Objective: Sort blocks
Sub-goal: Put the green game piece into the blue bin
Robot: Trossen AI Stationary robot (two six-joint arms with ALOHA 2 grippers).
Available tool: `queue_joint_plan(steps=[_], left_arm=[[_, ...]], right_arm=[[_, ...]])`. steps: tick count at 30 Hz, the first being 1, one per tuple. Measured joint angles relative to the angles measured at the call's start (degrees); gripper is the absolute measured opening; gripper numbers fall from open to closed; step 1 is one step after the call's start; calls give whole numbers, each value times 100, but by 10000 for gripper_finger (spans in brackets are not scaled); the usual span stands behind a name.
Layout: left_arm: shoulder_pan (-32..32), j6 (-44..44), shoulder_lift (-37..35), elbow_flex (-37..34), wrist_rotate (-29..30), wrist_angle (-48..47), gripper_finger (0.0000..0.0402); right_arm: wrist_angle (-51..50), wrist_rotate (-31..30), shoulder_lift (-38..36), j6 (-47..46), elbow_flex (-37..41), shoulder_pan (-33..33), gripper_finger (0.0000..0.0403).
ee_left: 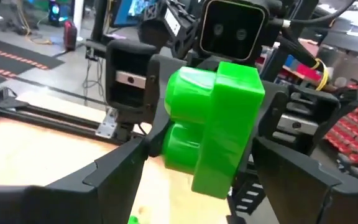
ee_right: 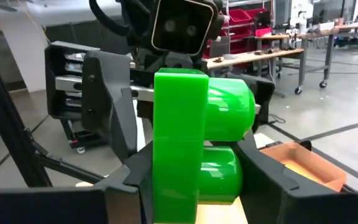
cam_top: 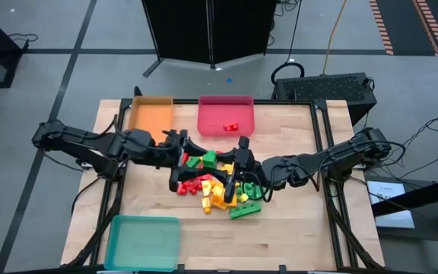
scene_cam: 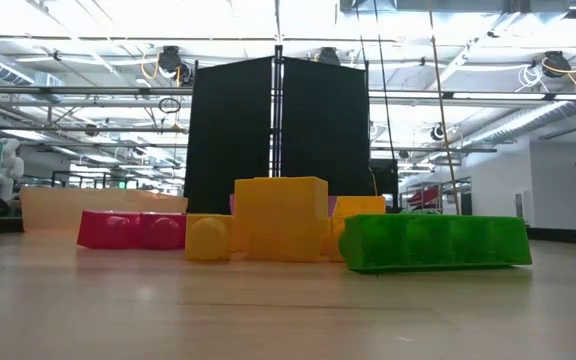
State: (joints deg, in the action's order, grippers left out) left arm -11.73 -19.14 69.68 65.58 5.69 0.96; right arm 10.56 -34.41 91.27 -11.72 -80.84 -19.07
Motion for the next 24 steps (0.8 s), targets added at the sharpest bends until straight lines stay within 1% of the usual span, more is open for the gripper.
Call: queue_joint_plan(steps=[3,5,11,15,18,21,24], left_arm=[[20,123,46,0,-129,340,297],[16,199,50,0,-184,508,297],[134,221,55,0,-211,687,297],[164,146,47,2,-525,810,297],[160,156,132,2,-565,795,297],[164,140,231,4,-848,1027,297],[164,102,342,7,-903,1136,297]], right_arm=[[40,19,-19,-1,-12,0,157],[76,143,-18,2,-24,0,157],[-12,179,3,45,-13,2,157],[-16,180,2,55,-10,9,157],[-31,182,2,57,-10,22,157],[-29,185,2,59,-8,22,157],[-77,176,2,43,3,12,157]])
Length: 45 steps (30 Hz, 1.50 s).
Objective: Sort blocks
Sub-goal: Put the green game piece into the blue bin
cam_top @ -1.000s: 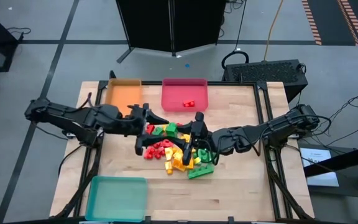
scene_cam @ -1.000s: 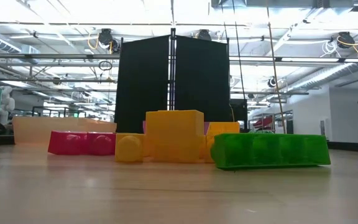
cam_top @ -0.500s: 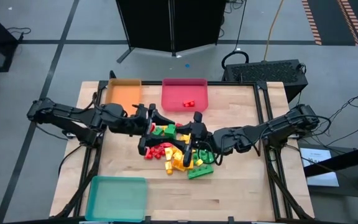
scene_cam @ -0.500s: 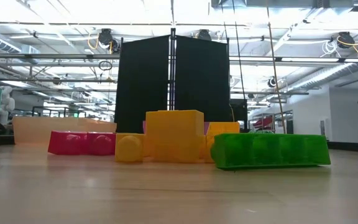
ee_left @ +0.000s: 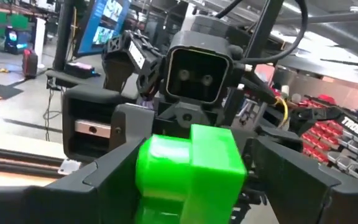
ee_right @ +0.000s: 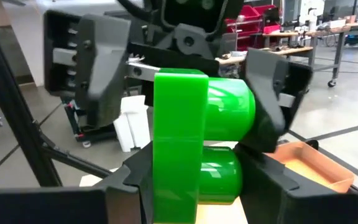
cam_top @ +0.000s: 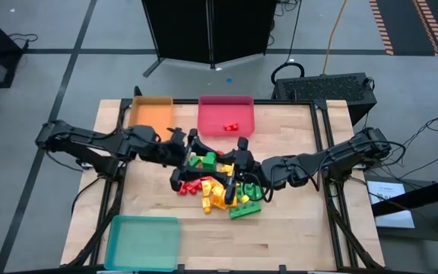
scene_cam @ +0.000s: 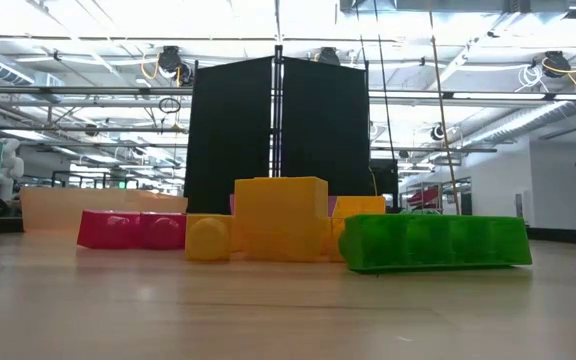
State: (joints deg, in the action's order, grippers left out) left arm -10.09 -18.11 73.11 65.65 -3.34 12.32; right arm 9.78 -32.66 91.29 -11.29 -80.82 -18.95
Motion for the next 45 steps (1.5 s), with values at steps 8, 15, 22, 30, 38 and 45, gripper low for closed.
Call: queue_joint_plan(steps=[8,15,22,30,38,45], left_arm=[[74,-91,61,0,-98,106,266],[83,-32,52,-2,-94,84,174],[96,-47,-22,-9,-87,12,173],[184,126,-531,-9,-76,-369,192],[-33,-362,-1374,-7,-5,-2835,195],[-1353,-1879,-1618,-7,191,-5399,196]], right_arm=[[-17,4,0,0,0,8,157],[17,69,0,-23,0,6,170],[-9,173,0,61,-2,12,195],[-340,220,0,-35,-15,19,242],[-1694,264,-2,-891,-11,4,252],[-2619,279,-2,-1473,-7,-66,250]])
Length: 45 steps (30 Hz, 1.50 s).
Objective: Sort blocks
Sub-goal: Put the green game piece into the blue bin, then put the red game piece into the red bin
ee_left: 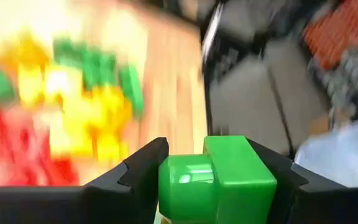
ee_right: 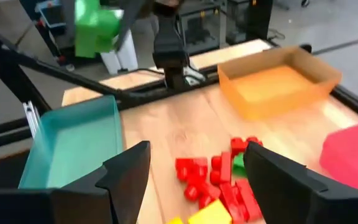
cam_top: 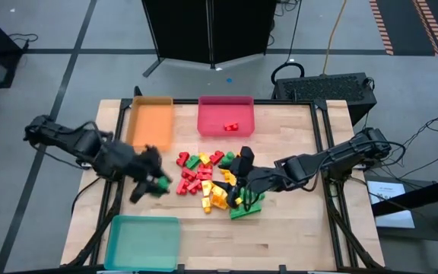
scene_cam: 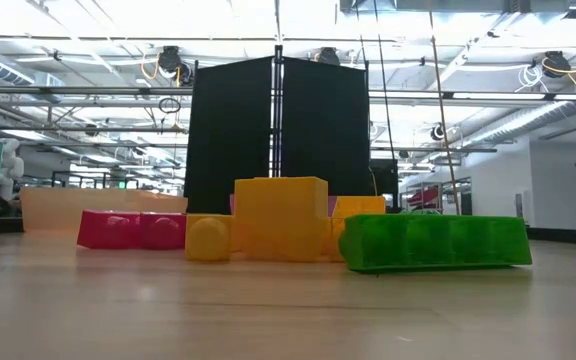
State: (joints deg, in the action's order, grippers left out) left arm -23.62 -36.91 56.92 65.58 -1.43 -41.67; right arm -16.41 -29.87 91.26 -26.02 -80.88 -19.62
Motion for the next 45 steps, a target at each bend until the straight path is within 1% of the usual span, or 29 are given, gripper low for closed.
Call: queue_joint_plan(steps=[3,5,8,10,14,18,20,24,30,34,37,40,42,45], left_arm=[[-817,-701,75,-8,401,-693,197],[-1349,-1232,122,-155,598,-809,197],[-2062,-2009,189,-575,803,-600,197],[-2452,-2401,236,-904,999,-235,197],[-2920,-2999,397,-1484,1262,290,198],[-3231,-3496,683,-1812,1280,427,198],[-3320,-3615,860,-1879,1185,424,199],[-3385,-3447,1197,-1895,699,673,219],[-3388,-3302,1546,-1895,297,1312,275],[-3212,-3312,1578,-1895,-103,965,304],[-2794,-3265,1469,-1895,-96,342,310],[-2227,-3059,1226,-1895,180,-201,310],[-1783,-3043,991,-1895,458,-389,310],[-1075,-3211,720,-1895,693,-481,310]], right_arm=[[-233,23,0,-109,1,2,250],[-347,21,0,-193,2,2,250],[-360,22,0,-227,2,2,249],[-360,20,0,-236,2,2,249],[-372,21,0,-247,2,2,249],[-371,20,0,-247,2,7,249],[-372,20,0,-247,2,9,249],[-371,22,0,-246,2,7,249],[-402,22,0,-234,2,7,249],[-611,-29,0,-229,2,0,249],[-808,-29,-16,-228,2,16,249],[-1043,-37,-66,-305,2,73,249],[-1264,-43,-97,-400,2,105,249],[-1698,-116,-160,-580,2,150,249]])
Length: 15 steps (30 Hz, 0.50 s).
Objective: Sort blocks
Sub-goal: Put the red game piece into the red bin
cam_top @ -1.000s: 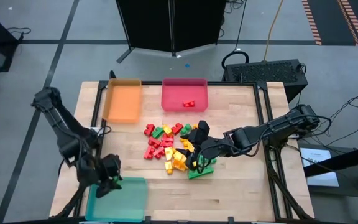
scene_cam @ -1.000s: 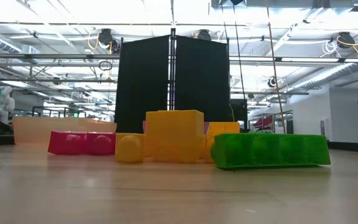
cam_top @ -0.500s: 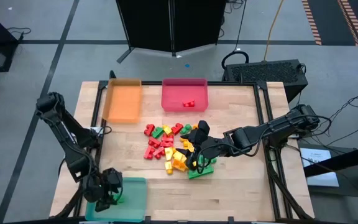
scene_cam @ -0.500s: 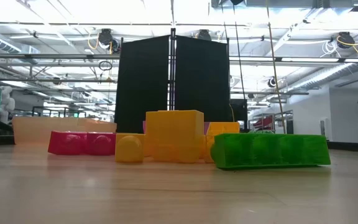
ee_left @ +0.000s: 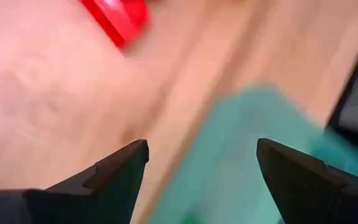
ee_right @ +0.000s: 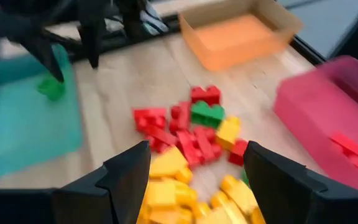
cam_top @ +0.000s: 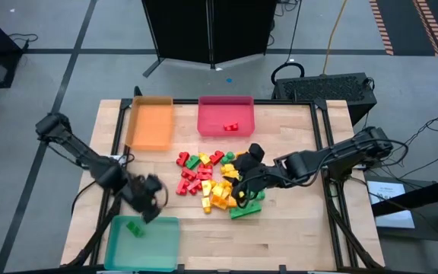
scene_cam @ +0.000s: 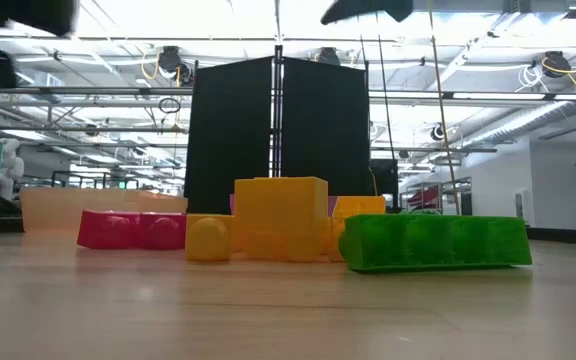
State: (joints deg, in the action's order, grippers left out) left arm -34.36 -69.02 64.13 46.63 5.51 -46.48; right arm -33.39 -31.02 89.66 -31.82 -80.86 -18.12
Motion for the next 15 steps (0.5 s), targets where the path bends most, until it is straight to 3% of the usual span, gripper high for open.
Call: queue_joint_plan(steps=[7,15], left_arm=[[1413,233,346,7,419,28,310],[1952,335,1367,2,413,607,310]], right_arm=[[-581,-220,-13,-354,2,45,249],[-832,-361,-13,-402,2,43,249]])
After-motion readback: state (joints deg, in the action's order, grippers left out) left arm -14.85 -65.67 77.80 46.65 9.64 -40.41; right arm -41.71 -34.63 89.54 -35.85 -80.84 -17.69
